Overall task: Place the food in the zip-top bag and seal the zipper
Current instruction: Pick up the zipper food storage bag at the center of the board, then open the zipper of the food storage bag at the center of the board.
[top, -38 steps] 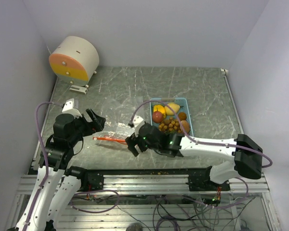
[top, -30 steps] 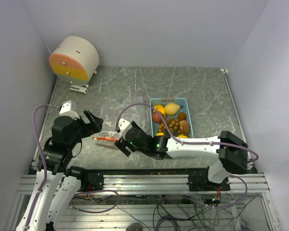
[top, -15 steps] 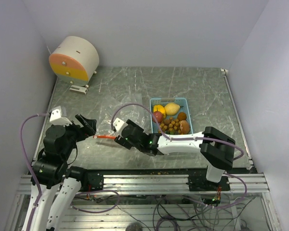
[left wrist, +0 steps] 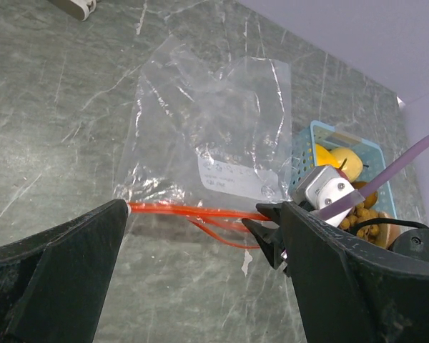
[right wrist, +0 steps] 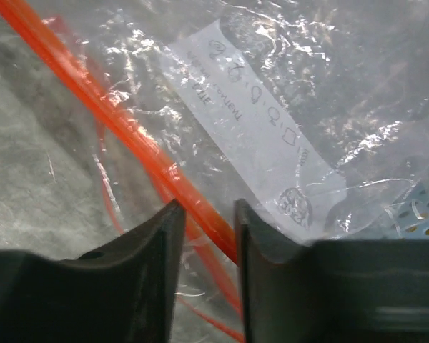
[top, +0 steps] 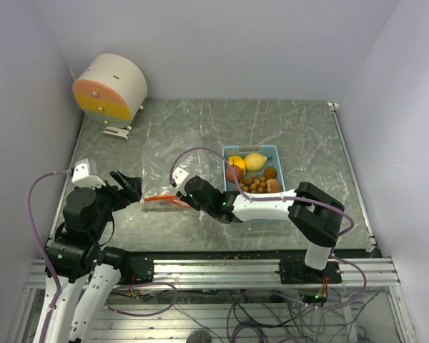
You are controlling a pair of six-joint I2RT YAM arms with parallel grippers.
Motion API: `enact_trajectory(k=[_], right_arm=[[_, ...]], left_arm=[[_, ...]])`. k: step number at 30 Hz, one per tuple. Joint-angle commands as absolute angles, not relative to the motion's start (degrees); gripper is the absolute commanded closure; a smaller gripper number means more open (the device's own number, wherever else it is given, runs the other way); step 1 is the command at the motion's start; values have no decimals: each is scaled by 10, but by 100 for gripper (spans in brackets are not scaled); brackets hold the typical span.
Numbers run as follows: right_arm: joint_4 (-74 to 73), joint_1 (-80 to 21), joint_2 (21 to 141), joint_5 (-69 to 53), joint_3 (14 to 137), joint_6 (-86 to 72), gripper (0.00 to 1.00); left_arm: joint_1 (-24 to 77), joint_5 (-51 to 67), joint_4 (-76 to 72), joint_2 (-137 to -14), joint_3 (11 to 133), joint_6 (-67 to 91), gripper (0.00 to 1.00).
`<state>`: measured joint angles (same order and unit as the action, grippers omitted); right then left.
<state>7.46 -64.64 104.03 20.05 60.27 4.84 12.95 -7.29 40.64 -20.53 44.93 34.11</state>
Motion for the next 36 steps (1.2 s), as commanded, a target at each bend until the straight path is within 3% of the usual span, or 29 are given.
enact_trajectory(k=[1,3,4,11,20,36], right_arm=[[100,-638,1055,202,604,32,78],[105,-636,1053,215,604,18,96],[109,-636,1048,224,602,9,100],[140,-627,944,213,558,-114,100],[172,-596,821,95,507,-242,100],[251,-605,835,12,486,-306,100]], left_arm=[[127,-78,414,-195,462,342,1],[127,-77,413,-194,462,341,1],[127,-76,413,-194,462,341,1],[127,-54,407,-194,458,343,1],[127,30,331,-164,401,374,5],[127,172,1,-218,253,515,17]])
